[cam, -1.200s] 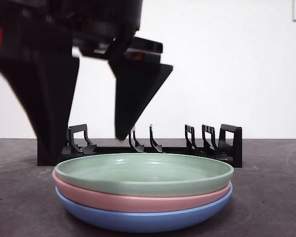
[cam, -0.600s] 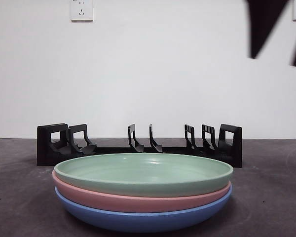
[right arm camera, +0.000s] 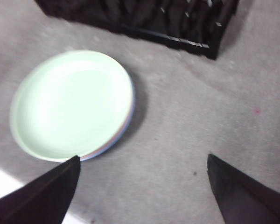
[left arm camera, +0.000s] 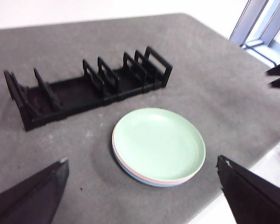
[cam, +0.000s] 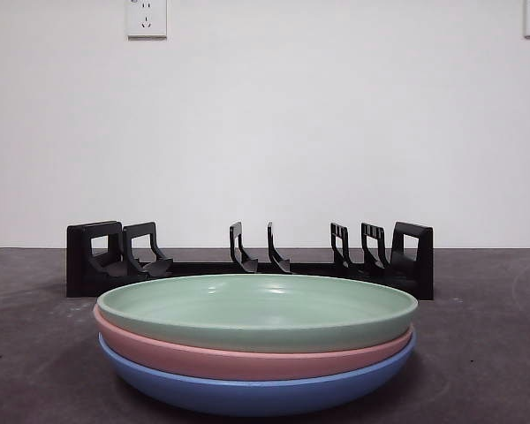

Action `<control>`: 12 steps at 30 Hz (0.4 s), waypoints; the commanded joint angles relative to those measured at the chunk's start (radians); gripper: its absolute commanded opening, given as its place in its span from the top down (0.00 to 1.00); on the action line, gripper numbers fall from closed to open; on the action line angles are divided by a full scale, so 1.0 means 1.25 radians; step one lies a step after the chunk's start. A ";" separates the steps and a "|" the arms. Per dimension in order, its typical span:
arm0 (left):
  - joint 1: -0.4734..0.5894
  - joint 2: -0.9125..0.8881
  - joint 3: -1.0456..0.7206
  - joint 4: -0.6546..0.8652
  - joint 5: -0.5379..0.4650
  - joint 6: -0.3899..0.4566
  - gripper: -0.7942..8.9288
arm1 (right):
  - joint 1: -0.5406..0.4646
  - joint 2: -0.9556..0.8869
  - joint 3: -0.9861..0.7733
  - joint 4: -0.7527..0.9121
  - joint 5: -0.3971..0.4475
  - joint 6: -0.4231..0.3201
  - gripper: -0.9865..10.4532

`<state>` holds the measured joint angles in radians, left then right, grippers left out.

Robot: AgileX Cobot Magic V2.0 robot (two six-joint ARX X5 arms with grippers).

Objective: Place the plate

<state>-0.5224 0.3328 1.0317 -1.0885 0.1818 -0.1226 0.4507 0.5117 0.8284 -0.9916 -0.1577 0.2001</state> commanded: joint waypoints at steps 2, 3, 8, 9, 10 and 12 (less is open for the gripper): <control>-0.006 0.006 -0.011 0.024 -0.001 -0.013 0.41 | 0.004 -0.135 0.007 -0.025 -0.036 0.023 0.53; -0.006 0.006 -0.011 0.030 -0.001 -0.020 0.41 | 0.004 -0.152 0.007 -0.032 -0.046 0.023 0.53; -0.006 0.006 -0.011 0.027 -0.001 -0.023 0.41 | 0.004 -0.204 0.007 -0.049 -0.047 0.022 0.53; -0.006 0.006 -0.011 0.025 -0.001 -0.023 0.41 | 0.004 -0.208 0.007 -0.048 -0.045 0.020 0.53; -0.006 0.006 -0.011 0.023 -0.001 -0.023 0.41 | 0.004 -0.210 0.007 -0.047 -0.041 0.017 0.53; -0.006 0.006 -0.011 0.019 -0.001 -0.023 0.46 | 0.004 -0.209 0.007 -0.048 -0.041 0.016 0.53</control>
<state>-0.5224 0.3336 1.0088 -1.0733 0.1818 -0.1467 0.4507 0.2485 0.8291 -1.0592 -0.2096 0.2172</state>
